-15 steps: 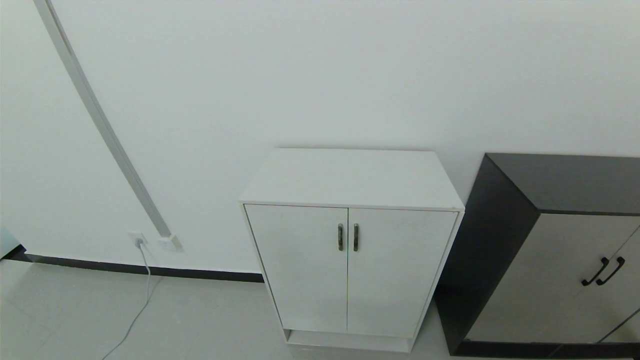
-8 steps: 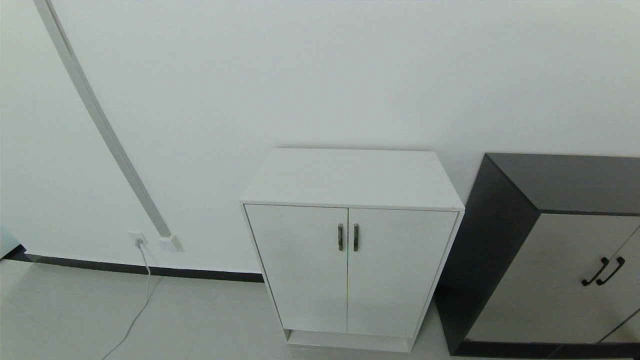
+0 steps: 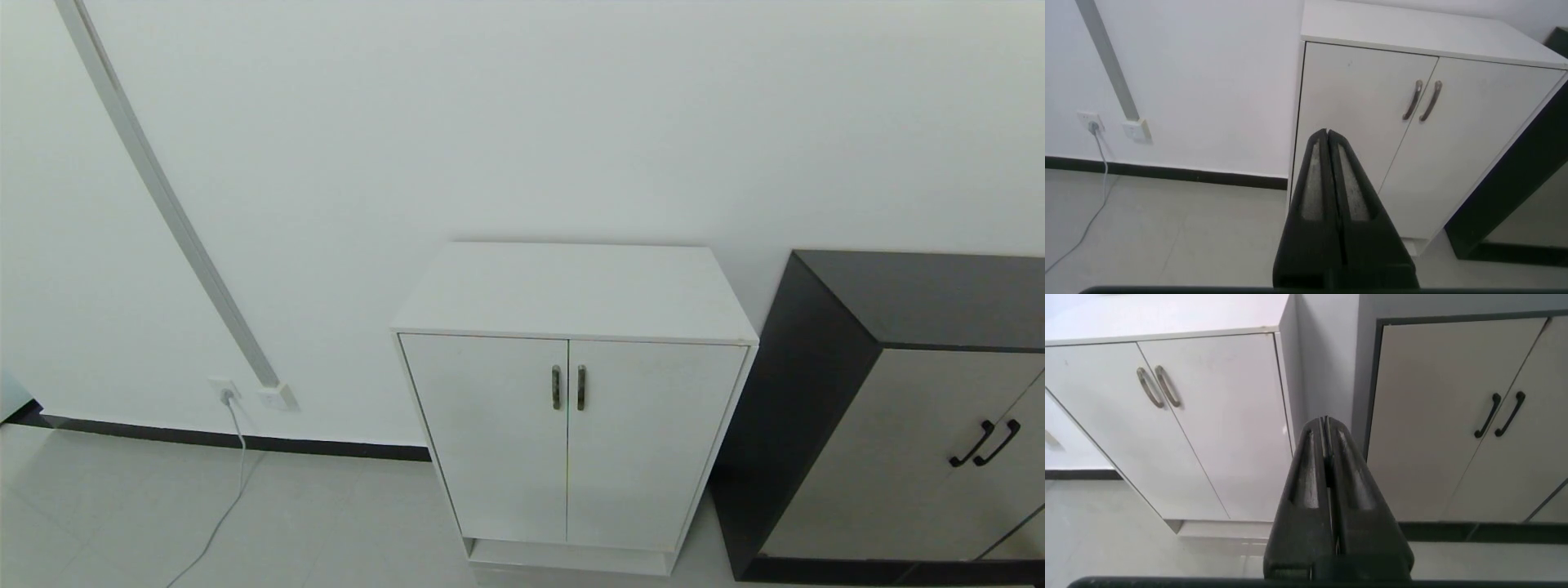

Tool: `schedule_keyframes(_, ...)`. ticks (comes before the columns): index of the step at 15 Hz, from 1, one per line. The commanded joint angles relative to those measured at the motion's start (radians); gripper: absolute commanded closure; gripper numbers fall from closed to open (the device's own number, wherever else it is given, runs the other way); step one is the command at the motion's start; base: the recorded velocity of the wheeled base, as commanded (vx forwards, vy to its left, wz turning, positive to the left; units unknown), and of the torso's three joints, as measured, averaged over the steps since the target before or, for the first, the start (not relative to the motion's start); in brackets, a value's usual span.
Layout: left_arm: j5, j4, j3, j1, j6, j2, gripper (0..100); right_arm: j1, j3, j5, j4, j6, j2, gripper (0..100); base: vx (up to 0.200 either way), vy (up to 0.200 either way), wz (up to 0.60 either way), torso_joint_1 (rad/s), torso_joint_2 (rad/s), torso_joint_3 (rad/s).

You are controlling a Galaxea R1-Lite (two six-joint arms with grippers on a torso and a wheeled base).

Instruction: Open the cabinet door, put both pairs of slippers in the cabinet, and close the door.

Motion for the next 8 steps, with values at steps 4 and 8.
schedule_keyframes(4, 0.000, 0.000, 0.000, 0.001, 0.000, 0.000, 100, 0.000, 0.000, 0.002, 0.000, -0.002, 0.002, 100, 0.000, 0.000, 0.00, 0.000, 0.00, 0.000)
schedule_keyframes(8, 0.000, 0.000, 0.000, -0.001, 0.000, 0.000, 100, 0.000, 0.000, 0.003, 0.000, -0.010, 0.002, 100, 0.000, 0.000, 0.00, 0.000, 0.00, 0.000)
